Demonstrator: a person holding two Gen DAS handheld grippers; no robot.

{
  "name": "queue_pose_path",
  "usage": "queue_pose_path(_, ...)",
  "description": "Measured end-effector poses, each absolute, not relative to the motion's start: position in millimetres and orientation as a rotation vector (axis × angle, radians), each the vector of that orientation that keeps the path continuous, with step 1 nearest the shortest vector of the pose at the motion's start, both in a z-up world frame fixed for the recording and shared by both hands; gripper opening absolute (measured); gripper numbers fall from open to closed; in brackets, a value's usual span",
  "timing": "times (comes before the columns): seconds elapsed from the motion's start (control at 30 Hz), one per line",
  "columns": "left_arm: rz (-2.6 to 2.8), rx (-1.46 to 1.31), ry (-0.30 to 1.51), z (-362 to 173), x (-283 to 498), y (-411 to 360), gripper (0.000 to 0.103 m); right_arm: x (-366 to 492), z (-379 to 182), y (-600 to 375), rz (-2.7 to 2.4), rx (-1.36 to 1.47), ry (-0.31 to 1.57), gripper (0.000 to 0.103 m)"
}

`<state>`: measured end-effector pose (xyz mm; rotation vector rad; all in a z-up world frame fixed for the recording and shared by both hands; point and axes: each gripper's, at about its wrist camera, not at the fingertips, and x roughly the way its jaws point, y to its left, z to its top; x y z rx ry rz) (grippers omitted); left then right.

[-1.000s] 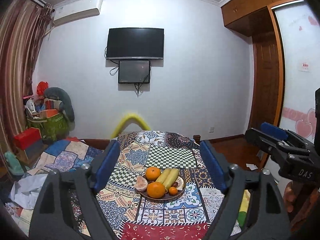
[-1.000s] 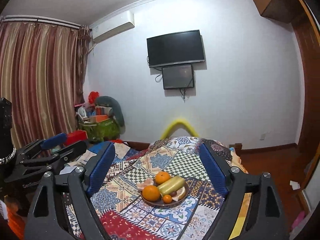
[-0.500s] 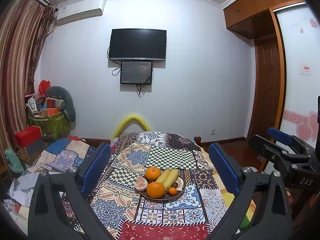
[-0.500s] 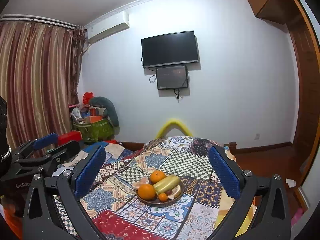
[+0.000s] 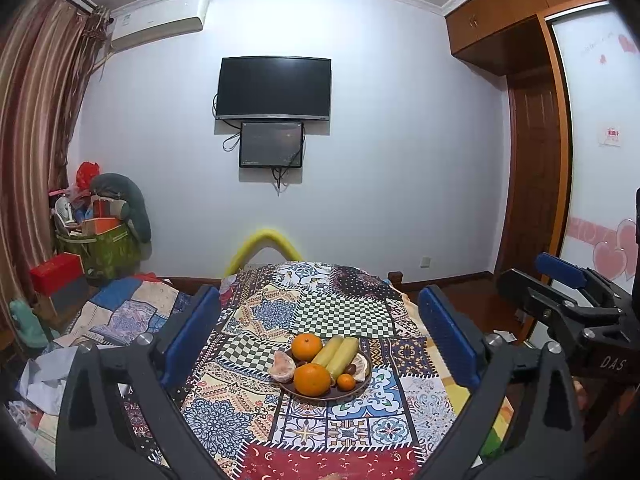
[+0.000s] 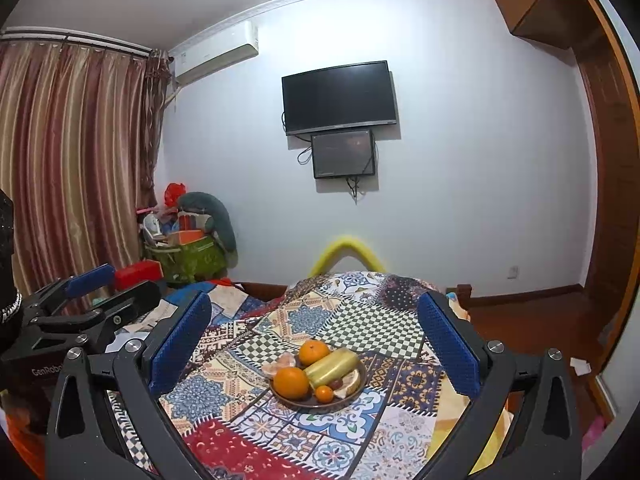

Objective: Organize fruits

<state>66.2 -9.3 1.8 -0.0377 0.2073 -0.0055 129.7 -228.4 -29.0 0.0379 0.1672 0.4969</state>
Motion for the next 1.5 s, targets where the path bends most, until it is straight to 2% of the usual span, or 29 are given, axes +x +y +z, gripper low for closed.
queue_pose_path(1.5,-0.042,-0.03,0.218,4.4,66.5,-12.5,0.101,128.4,-26.6,-232.0,0.469,0.037,0.172,0.103)
